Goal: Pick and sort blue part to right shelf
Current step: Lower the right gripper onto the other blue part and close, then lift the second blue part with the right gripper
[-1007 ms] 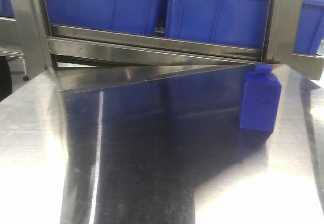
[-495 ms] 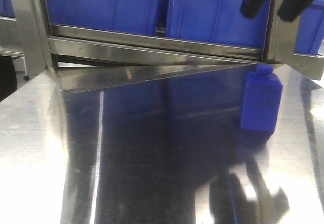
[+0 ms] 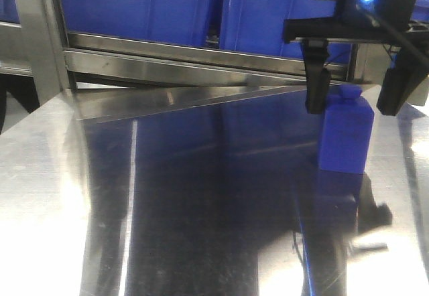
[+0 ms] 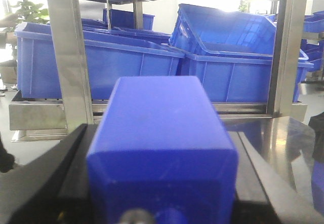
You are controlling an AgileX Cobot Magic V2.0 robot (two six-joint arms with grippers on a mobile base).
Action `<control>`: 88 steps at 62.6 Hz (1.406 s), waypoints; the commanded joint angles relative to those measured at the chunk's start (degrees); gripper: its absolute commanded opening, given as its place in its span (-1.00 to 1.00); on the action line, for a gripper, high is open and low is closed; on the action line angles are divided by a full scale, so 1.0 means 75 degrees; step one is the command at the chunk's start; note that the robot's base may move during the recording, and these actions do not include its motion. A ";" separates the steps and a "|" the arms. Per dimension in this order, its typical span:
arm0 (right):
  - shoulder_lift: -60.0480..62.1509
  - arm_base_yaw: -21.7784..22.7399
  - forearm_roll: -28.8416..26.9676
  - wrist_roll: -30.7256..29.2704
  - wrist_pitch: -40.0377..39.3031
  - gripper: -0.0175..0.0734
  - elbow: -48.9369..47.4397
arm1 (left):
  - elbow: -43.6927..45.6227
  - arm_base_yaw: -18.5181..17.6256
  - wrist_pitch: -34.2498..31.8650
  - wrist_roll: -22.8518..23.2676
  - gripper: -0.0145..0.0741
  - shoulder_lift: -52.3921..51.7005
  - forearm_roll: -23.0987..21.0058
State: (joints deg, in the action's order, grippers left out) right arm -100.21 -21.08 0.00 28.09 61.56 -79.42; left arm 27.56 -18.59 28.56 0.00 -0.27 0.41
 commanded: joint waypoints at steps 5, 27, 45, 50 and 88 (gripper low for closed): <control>0.0041 -0.0057 -0.0063 0.0256 -0.0115 0.67 -0.0242 | 0.0195 -0.0037 -0.0732 0.0000 -0.04 0.0121 0.0001; -0.0405 -0.0448 0.0048 0.0230 -0.0161 0.14 -0.0233 | 0.0195 -0.0037 -0.0732 0.0000 -0.04 0.0121 0.0001; 0.0271 -0.0515 0.0589 0.0230 -0.0484 -0.30 -0.0255 | 0.0228 -0.0037 -0.0653 0.0041 -0.04 0.0121 -0.0055; 0.0799 -0.0524 0.1019 0.0230 -0.0648 -0.30 -0.0232 | 0.0289 -0.0037 -0.0543 0.0041 -0.04 0.0105 -0.0055; 0.6063 -0.0600 0.2848 -0.1015 -0.3583 -0.30 0.4245 | 0.0300 -0.0037 0.0101 0.0057 -0.04 -0.0172 -0.0055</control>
State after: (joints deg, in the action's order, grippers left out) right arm -61.09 -25.53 19.06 22.61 42.83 -51.99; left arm 28.00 -18.59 35.25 0.00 -0.27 0.41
